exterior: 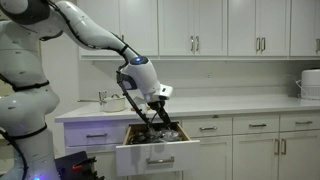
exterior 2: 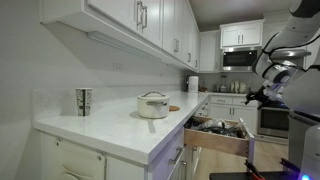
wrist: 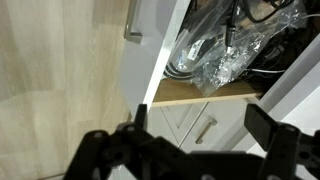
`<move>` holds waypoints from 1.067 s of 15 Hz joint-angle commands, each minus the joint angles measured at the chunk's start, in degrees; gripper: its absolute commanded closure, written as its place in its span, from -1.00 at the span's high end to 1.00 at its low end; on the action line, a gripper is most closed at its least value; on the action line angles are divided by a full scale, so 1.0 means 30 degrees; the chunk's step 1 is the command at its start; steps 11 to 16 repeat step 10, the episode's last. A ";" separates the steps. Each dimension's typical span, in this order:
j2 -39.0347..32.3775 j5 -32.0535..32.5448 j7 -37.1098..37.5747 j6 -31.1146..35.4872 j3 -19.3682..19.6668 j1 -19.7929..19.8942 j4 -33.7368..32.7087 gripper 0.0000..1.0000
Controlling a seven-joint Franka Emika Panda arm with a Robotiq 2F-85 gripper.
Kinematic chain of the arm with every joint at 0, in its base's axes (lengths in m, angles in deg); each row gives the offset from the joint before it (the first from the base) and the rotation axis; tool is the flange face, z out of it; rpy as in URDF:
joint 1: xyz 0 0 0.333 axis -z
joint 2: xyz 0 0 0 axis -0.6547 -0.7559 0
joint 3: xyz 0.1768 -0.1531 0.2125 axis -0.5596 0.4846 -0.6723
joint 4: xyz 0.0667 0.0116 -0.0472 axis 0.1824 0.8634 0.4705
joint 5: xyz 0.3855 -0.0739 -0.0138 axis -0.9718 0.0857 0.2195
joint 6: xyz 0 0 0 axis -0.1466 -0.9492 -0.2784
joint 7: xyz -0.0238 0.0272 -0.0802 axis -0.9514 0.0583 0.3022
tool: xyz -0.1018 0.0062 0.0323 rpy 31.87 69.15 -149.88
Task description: Open the second drawer from the left
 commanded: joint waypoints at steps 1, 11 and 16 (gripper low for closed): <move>-0.0021 0.0026 -0.0001 0.0002 0.0545 -0.0494 0.0001 1.00; -0.0102 0.0028 -0.0001 0.0010 0.0848 -0.0918 0.0000 1.00; -0.0102 0.0028 -0.0001 0.0010 0.0848 -0.0918 0.0000 1.00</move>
